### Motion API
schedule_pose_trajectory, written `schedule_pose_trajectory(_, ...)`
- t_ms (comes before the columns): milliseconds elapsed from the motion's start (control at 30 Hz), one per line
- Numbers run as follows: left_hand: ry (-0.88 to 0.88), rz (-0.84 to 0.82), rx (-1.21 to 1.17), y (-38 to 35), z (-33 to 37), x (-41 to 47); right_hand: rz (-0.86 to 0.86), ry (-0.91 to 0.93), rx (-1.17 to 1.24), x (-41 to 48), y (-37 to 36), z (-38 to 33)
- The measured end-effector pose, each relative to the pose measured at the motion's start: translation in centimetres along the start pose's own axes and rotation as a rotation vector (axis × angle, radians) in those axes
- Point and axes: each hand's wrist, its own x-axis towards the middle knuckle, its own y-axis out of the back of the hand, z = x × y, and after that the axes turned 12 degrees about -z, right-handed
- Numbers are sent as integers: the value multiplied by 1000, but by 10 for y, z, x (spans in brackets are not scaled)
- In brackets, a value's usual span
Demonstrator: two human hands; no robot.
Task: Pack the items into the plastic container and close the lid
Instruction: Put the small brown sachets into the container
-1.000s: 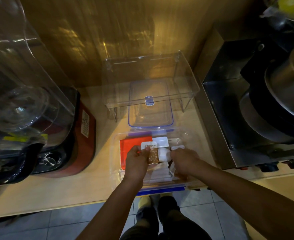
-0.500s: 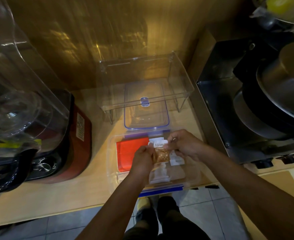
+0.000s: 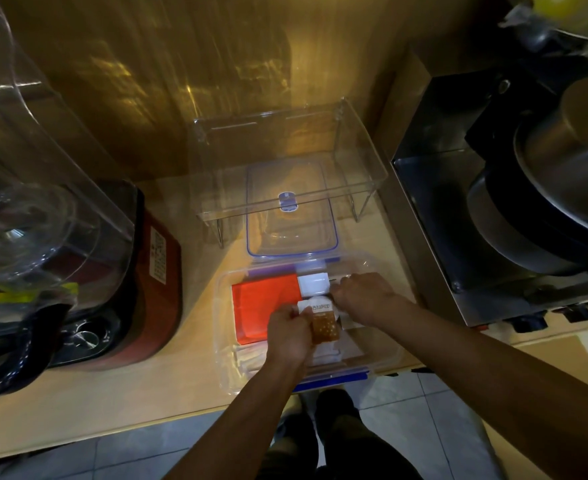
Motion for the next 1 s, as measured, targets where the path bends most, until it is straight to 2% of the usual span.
schedule_pose_trajectory(167, 20, -9, 64, 4, -5, 2, -43, -72, -6, 8, -5, -5)
schedule_pose_trajectory(367, 1, -12, 73, 7, -5, 5, -204, -10, 168, 6, 11, 0)
schedule_pose_trajectory(467, -30, -2, 94, 7, -1, 6, -168, 31, 357, 0, 24, 10)
schedule_pose_trajectory(567, -73, 2, 120, 4, 0, 7, -48, 88, 787, -12, 37, 19)
schedule_pose_trajectory(600, -87, 3, 123, 3, 1, 8, -55, 87, 938, -16, 42, 21)
schedule_pose_trajectory(667, -109, 5, 117, 2, 2, 8, -173, 122, 1173, -24, 47, 28)
schedule_pose_trajectory(733, -121, 25, 89, 4, 5, 9, -326, 214, 1262, -29, 51, 35)
schedule_pose_trajectory(800, -125, 63, 55, 6, 7, 11, -390, 281, 1353, -30, 51, 40)
schedule_pose_trajectory(933, -81, 103, -41, 10, 11, 17, -169, 225, 1519, -24, 45, 38)
schedule_pose_trajectory(1000, -62, 86, -80, 10, 12, 17, -116, 202, 1607, -21, 40, 35)
